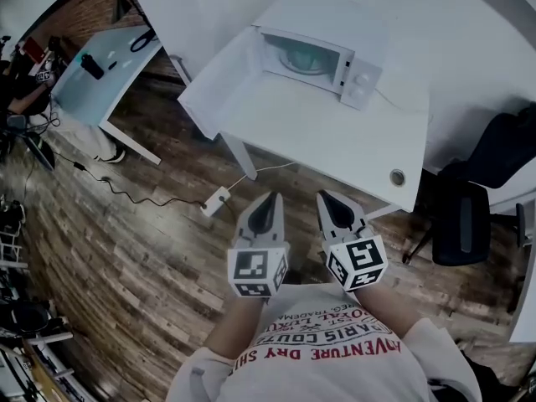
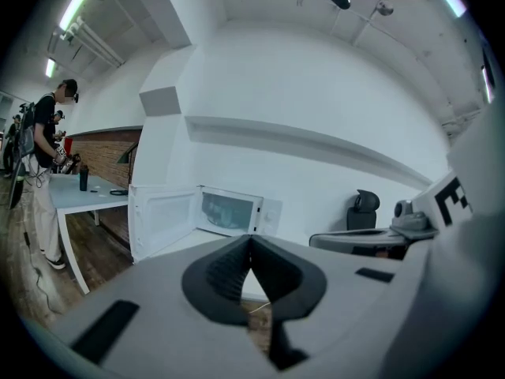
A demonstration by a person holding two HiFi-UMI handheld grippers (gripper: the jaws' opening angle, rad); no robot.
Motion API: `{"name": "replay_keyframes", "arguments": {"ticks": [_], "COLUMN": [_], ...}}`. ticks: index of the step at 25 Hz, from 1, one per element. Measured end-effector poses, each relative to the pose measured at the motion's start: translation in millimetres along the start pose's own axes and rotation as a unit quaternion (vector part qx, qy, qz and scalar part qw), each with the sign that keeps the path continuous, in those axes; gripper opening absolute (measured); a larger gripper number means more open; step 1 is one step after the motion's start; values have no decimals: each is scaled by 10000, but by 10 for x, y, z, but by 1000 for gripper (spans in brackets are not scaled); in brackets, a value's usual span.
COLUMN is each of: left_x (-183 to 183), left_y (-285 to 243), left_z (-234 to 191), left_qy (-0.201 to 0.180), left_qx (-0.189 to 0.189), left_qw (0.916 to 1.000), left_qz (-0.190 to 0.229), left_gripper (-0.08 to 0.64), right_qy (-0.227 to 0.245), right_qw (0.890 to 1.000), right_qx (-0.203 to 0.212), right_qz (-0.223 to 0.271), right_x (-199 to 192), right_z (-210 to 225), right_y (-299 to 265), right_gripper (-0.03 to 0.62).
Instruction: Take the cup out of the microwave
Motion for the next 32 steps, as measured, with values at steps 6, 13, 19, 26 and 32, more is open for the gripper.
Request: {"name": "replay_keyframes", "arguments": {"ticks": [6,13,19,26,32], "left_x": [132,66,240,499,693], "left_y": [-226,-565,-1007,-1877,-2579], "left_z": [-530,-767,-1071,-1279,-1298], "left_qy": [-78,67,12,-50,-106], "left_qx": [-271,-450,-271,-263,-400], "left_qw": [9996,9988,9996,9996,9991], "left_qz": [-25,-163,6,-15,-55], "left_gripper": [6,6,6,6,6], "right_qy": [-44,-35,-56,-52,-114], "right_qw": [9995,9990,9992,9994,9994], "right_qx": [-313,-432,-385,-313,-297], "right_qz": [78,-72,-52,-102,-129], "right_x": [97,56,147,367,559], "right_z": [-116,-24,212,746,1248], "right_y": [-512,-903,-1372,-2040,-2499], "right_gripper": [12,12,11,12,12]}}
Point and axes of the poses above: the fingertips, and each gripper's own axes: y backward along the fingers, z to its right, x out of its top, the point moved 2 cm from there along y, backward along the fingers, and after that the axes turned 2 degrees about -x, right-handed, at the moved point
